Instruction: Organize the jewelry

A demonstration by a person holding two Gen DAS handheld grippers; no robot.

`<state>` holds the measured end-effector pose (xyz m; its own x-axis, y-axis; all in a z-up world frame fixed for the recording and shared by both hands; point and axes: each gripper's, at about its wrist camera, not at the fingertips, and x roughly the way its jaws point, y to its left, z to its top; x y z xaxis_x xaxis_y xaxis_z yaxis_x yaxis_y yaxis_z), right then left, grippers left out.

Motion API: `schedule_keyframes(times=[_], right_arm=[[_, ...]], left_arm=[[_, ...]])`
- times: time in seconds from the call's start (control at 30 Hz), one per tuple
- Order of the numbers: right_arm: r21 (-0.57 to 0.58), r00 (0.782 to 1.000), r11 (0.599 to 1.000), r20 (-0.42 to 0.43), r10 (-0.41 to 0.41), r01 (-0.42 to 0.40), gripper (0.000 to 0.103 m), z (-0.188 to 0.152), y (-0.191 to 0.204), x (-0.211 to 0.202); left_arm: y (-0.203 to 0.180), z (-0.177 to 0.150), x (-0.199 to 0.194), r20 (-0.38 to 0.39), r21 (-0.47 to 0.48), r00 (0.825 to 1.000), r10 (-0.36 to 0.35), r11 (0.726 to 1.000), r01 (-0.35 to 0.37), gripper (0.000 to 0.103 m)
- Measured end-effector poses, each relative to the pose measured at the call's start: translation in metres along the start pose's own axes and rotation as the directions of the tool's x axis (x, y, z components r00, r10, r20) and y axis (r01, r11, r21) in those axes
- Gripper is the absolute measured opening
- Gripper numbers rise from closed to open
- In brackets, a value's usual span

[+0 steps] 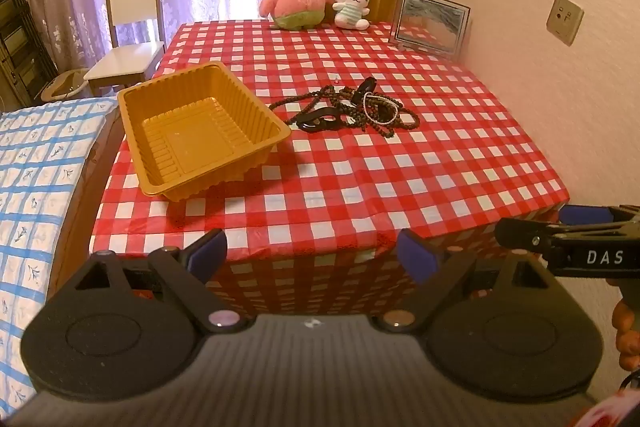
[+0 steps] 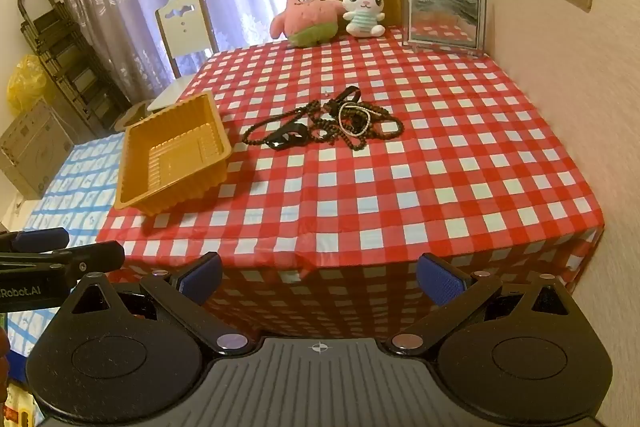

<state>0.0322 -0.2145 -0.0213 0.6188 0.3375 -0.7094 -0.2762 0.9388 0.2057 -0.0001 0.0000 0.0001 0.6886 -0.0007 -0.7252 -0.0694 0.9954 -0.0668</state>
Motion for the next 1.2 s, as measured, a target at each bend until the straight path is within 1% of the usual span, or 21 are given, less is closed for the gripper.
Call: schedule_keyframes(times=[1.2], right_arm=[[-0.011, 1.0, 1.0, 0.014, 0.005, -0.005, 0.103, 0.0067, -0.0003, -0.0006]], left_arm=[[0.0014, 0.0003, -0.0005, 0.003, 0.003, 1.0, 0.003, 1.0, -0.003, 0.091]])
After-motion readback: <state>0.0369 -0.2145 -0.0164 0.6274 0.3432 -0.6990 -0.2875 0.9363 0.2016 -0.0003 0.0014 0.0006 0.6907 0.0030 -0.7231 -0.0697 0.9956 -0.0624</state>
